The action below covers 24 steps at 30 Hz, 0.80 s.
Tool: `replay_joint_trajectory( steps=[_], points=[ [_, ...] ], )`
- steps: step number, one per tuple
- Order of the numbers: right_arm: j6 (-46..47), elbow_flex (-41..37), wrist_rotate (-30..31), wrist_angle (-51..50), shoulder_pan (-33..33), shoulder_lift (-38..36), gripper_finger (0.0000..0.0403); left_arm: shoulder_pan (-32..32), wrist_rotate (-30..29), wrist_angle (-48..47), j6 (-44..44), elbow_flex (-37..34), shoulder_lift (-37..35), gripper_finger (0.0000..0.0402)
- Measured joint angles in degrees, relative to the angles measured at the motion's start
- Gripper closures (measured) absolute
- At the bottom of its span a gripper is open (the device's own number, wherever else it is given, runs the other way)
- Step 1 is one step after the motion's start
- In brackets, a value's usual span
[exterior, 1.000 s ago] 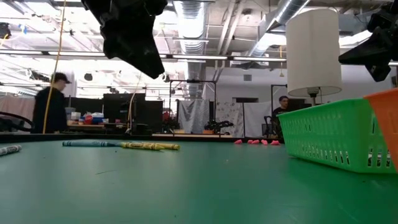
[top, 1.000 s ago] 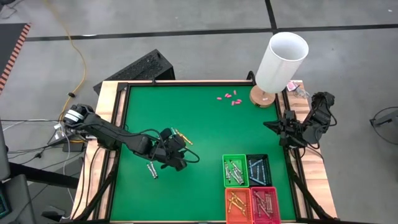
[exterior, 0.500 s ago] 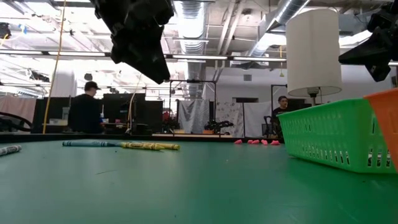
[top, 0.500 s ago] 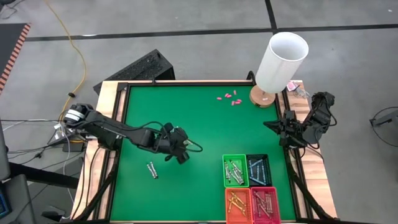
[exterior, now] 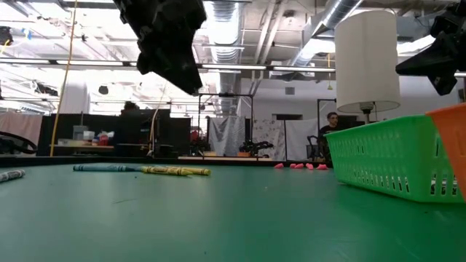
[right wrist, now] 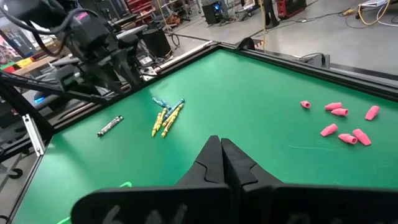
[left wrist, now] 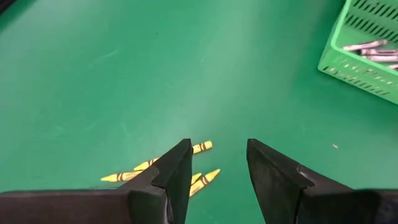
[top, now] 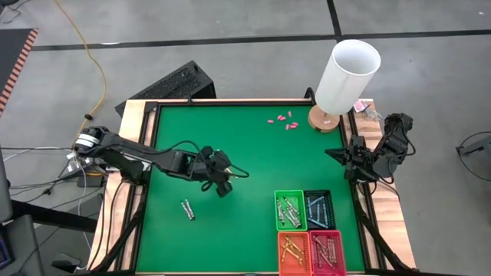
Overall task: Sort crayons
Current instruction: Put the black crayon into the green bin
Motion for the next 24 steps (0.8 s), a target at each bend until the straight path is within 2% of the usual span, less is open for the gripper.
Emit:
replay_joint_trajectory(
  steps=[10,14,24],
  points=[
    [0.0,0.0,0.2,0.0,0.0,0.0,0.0403,-4.3,-3.5,-4.6,0.9,0.0,-3.6,0.0260],
    [0.0,0.0,0.2,0.0,0.0,0.0,0.0403,-5.1,-4.1,-8.4,-1.8,-0.3,-3.6,0.0260],
    [0.2,0.0,0.4,0.1,0.0,0.0,0.0403,-4.0,0.4,-5.8,-9.9,-13.9,-8.0,0.0260]
  ],
)
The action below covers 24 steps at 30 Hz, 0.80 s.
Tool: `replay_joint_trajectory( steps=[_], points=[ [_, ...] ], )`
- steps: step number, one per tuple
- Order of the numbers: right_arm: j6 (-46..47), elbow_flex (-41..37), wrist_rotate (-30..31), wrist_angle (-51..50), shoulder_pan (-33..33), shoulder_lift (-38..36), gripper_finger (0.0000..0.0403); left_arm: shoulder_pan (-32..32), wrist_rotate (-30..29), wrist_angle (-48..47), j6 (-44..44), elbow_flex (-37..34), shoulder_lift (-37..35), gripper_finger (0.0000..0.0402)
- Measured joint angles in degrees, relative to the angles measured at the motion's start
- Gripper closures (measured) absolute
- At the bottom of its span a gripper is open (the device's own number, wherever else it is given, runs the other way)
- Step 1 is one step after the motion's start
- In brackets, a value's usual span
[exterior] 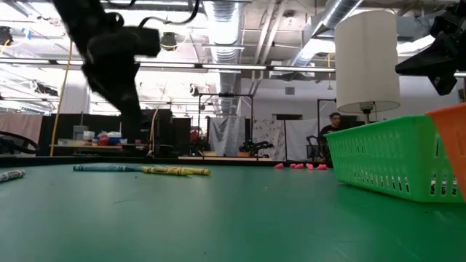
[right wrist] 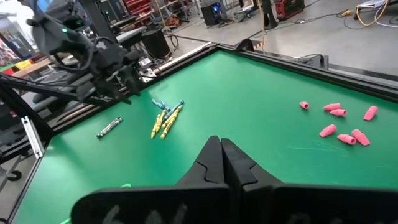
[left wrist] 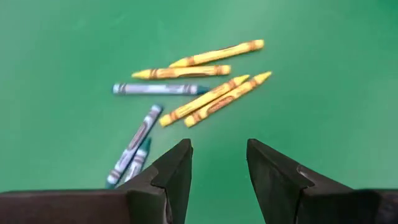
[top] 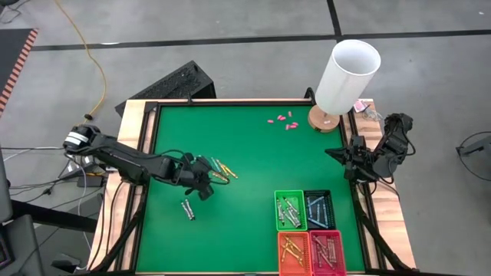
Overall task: Sort crayons
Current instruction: Put the black crayon into the green bin
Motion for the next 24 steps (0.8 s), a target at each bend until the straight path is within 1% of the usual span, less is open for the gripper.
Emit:
replay_joint_trajectory(
  steps=[2,3,7,10,17,24],
  points=[
    [0.0,0.0,0.0,0.0,0.0,0.0,0.0403,0.4,0.5,0.5,-2.8,-2.1,-1.7,0.0260],
    [0.0,0.0,0.0,0.0,0.0,0.0,0.0403,0.6,1.7,0.5,-3.9,-2.8,-2.5,0.0260],
    [0.0,0.0,0.0,0.0,0.0,0.0,0.0403,0.1,11.0,-1.6,-4.1,-4.9,-4.2,0.0260],
    [0.0,0.0,0.0,0.0,0.0,0.0,0.0403,-1.8,14.5,-2.1,-4.7,-5.0,-4.2,0.0260],
    [0.0,0.0,0.0,0.0,0.0,0.0,0.0403,-6.2,14.2,1.2,-7.4,-5.0,-3.9,0.0260],
    [-0.1,0.0,0.0,0.0,0.0,0.0,0.0403,-10.4,13.7,1.3,-12.2,-5.0,-3.9,0.0260]
  ],
)
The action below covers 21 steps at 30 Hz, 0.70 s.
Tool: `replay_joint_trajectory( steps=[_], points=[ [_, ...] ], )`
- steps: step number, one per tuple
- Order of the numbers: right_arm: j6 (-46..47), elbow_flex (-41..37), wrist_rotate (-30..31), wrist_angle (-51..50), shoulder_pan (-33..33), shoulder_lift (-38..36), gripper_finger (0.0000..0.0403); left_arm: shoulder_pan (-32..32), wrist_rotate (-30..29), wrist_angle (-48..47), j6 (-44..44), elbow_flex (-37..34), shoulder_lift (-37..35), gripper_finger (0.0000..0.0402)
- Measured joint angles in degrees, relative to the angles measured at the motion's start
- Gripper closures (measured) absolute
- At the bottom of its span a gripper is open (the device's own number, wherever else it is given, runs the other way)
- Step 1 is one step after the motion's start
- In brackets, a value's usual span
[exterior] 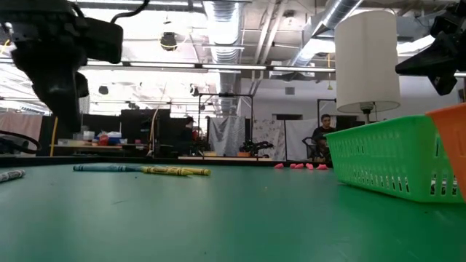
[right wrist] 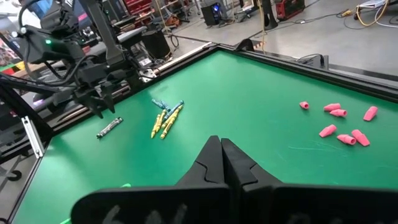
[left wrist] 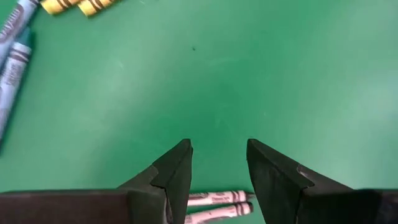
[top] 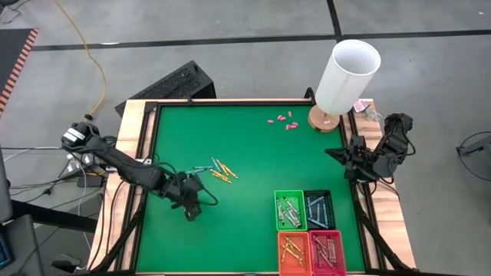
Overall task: Sort crayons
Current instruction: Put the black crayon into the green bin
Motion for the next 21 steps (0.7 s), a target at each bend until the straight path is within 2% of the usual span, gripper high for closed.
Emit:
replay_joint_trajectory(
  steps=[5,8,16,21],
  points=[
    [0.0,0.0,0.0,0.0,0.0,0.0,0.0403,-2.5,-4.5,2.3,-3.0,0.0,0.0,0.0260],
    [0.0,0.0,0.0,0.0,0.0,0.0,0.0403,-2.9,-8.7,7.0,-2.5,0.0,0.0,0.0260],
    [-0.3,0.0,0.0,0.0,0.0,0.0,0.0403,1.0,-16.9,23.4,9.6,0.0,-0.1,0.0260],
    [-0.3,0.0,0.0,0.0,0.0,0.0,0.0403,7.2,-16.7,27.3,17.1,0.0,-1.0,0.0260]
  ],
)
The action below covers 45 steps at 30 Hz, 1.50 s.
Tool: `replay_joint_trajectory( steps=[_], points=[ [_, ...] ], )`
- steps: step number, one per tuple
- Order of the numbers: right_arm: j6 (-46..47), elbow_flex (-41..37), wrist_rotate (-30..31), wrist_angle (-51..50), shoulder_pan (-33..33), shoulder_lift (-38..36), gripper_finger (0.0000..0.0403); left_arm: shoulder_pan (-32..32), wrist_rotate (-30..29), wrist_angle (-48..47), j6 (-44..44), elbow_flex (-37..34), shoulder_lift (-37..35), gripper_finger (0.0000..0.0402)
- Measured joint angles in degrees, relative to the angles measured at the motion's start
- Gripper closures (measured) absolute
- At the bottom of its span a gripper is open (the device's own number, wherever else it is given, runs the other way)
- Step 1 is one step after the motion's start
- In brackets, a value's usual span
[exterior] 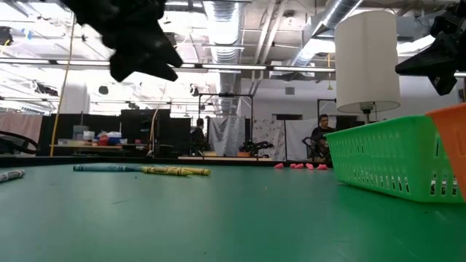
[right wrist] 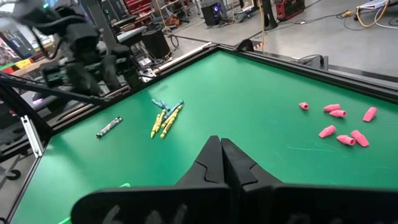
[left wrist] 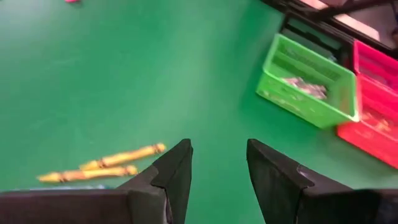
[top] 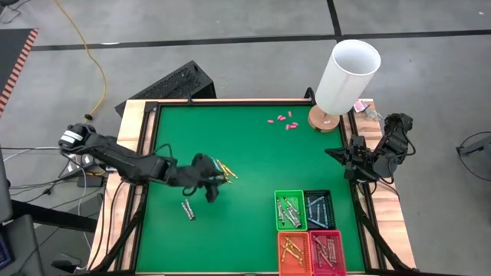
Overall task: Sort crayons
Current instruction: Put the black crayon into the green bin
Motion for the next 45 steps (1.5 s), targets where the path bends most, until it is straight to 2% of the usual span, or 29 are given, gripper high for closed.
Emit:
replay_joint_trajectory(
  steps=[9,19,26,30,34,38,41,45],
  points=[
    [-0.2,0.0,0.0,0.0,0.0,0.0,0.0403,9.5,8.0,-0.2,2.4,0.0,-0.4,0.0260],
    [-0.2,0.0,0.0,-0.1,0.0,0.0,0.0403,10.9,9.5,-0.2,3.1,0.0,-0.4,0.0260],
    [-0.2,0.0,0.0,-0.1,0.0,0.0,0.0403,9.2,26.1,-5.5,3.2,0.0,-0.4,0.0260],
    [-0.2,0.0,0.0,0.0,0.0,0.0,0.0403,5.0,28.1,-10.7,2.5,0.0,-0.4,0.0260],
    [-0.2,0.0,0.0,0.0,0.0,0.0,0.0403,1.1,27.4,-15.4,-5.6,0.0,-0.4,0.0260],
    [-0.1,0.0,1.3,0.0,0.0,0.0,0.0403,-2.8,22.1,-18.1,-19.5,0.0,-0.4,0.0260],
    [0.2,0.0,2.6,0.0,0.0,0.0,0.0403,-5.5,19.1,-18.3,-28.5,0.0,-0.4,0.0260],
    [0.3,0.0,2.6,0.0,0.0,0.0,0.0403,-9.6,18.8,-17.1,-35.1,0.0,-0.4,0.0260]
  ],
)
